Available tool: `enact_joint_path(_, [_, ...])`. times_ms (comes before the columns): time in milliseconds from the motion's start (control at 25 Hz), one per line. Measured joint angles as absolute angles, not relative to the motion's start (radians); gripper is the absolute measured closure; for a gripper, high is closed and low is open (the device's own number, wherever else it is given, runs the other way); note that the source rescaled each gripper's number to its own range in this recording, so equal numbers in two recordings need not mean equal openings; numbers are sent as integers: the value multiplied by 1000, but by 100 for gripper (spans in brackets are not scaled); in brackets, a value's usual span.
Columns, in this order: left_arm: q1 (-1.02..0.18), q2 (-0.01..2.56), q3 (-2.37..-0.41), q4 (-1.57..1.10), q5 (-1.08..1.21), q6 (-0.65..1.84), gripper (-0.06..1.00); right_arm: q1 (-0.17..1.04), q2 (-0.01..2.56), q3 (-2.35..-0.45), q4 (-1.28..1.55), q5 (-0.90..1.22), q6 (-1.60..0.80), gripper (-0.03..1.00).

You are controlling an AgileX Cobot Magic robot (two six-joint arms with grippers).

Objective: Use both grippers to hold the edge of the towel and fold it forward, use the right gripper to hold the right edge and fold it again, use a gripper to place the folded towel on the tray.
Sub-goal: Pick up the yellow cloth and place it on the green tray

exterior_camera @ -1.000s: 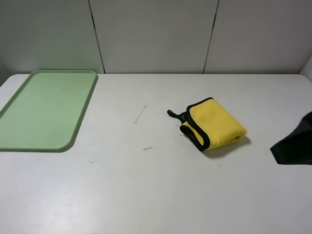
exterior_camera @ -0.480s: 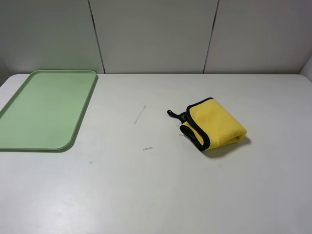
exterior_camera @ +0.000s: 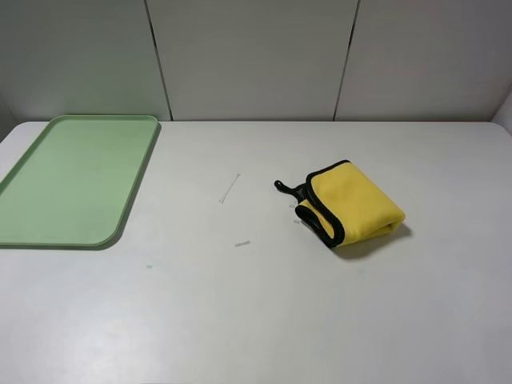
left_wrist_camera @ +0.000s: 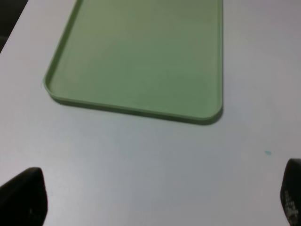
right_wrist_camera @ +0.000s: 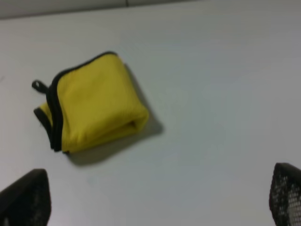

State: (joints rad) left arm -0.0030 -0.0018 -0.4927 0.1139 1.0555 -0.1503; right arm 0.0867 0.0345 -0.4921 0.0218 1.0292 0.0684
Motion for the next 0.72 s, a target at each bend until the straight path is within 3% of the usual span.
enact_joint_path(720, [-3,-2,-493,114,1055,-150,-5,73,-7,-492,17,1029,64,-3])
